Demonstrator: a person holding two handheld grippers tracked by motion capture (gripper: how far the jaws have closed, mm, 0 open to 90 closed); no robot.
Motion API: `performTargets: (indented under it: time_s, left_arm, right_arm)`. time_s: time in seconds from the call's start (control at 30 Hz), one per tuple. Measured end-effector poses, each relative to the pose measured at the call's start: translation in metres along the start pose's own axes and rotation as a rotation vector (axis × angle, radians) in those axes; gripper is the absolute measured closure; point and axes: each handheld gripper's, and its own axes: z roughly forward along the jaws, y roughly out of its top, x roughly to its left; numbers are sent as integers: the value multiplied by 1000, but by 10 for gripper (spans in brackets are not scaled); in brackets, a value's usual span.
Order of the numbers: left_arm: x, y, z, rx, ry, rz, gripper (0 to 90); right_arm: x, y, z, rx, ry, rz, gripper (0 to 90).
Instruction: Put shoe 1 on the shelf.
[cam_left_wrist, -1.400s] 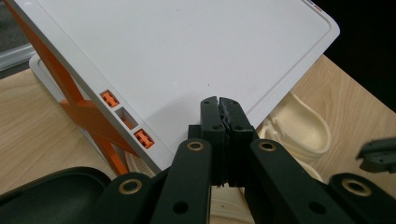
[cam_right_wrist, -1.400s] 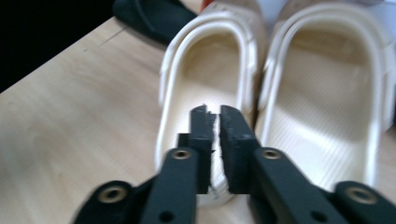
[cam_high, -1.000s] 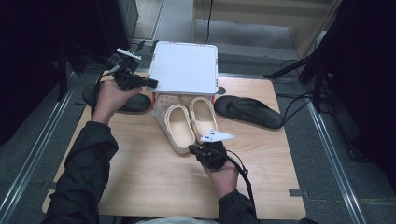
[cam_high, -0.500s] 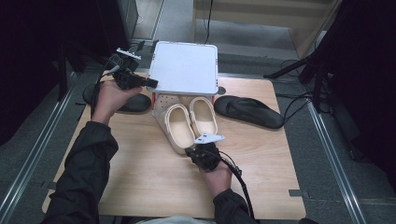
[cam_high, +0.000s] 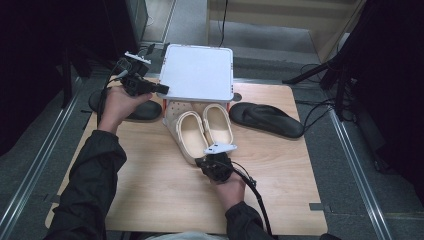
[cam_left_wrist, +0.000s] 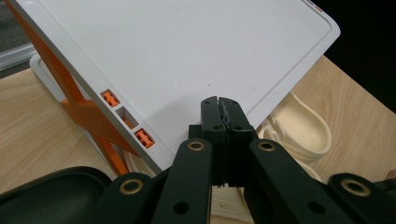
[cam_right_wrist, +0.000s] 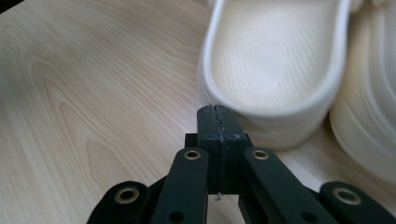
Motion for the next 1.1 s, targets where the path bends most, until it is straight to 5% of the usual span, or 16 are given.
performTargets:
  time_s: [0.27, 0.8, 1.1]
  left_arm:
    - [-1, 0, 0, 4, 1, 1, 900]
    - [-1, 0, 0, 4, 1, -2, 900]
    - [0, 0, 0, 3, -1, -2, 900]
  right_arm:
    - [-14, -13, -4, 2, -41, 45, 900]
    - [2, 19, 21, -23, -17, 65, 900]
    - [0, 44, 40, -24, -56, 68, 900]
